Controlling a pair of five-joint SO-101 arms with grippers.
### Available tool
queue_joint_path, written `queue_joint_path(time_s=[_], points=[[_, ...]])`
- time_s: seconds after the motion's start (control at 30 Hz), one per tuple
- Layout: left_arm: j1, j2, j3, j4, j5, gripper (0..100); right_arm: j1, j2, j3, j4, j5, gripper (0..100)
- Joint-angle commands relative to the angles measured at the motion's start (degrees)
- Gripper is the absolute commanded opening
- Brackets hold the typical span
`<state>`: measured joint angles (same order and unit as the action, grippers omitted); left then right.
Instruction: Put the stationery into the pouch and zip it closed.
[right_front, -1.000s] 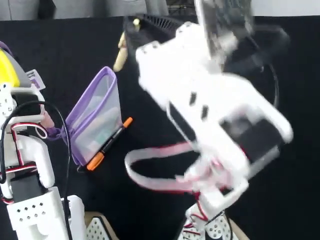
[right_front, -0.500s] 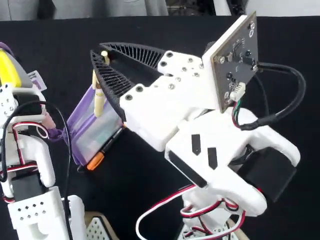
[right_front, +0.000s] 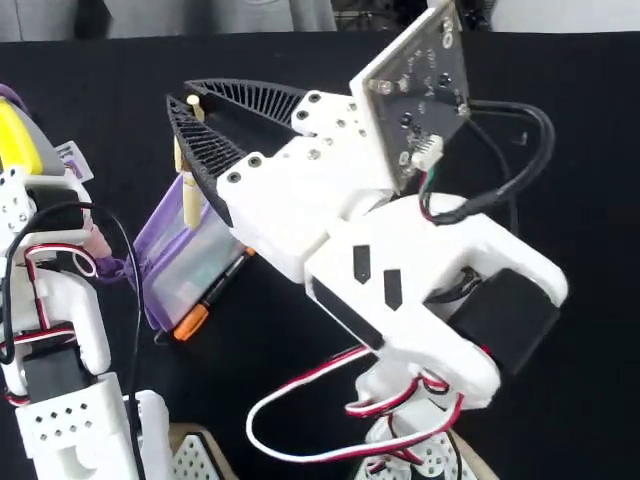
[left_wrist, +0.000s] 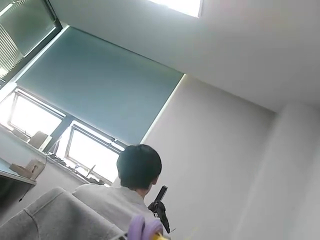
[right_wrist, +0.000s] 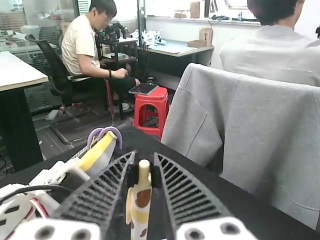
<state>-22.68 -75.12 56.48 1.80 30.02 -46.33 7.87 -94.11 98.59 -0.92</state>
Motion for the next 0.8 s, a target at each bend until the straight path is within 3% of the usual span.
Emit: queue_joint_path(time_s=[0.0, 0.47, 0.77], points=[[0.48, 0.26, -0.40, -0.70, -0.62, 3, -0.79, 0.31, -1.45, -0.97, 0.09, 1.1], [0.40, 0.26, -0.40, -0.70, -0.62, 3, -0.70, 12.09, -1.71, 0.18, 0.44, 1.1], [0.40, 0.26, -0.40, -0.70, -0.62, 3, 1.67, 12.70, -1.71, -9.23, 6.24, 1.1]])
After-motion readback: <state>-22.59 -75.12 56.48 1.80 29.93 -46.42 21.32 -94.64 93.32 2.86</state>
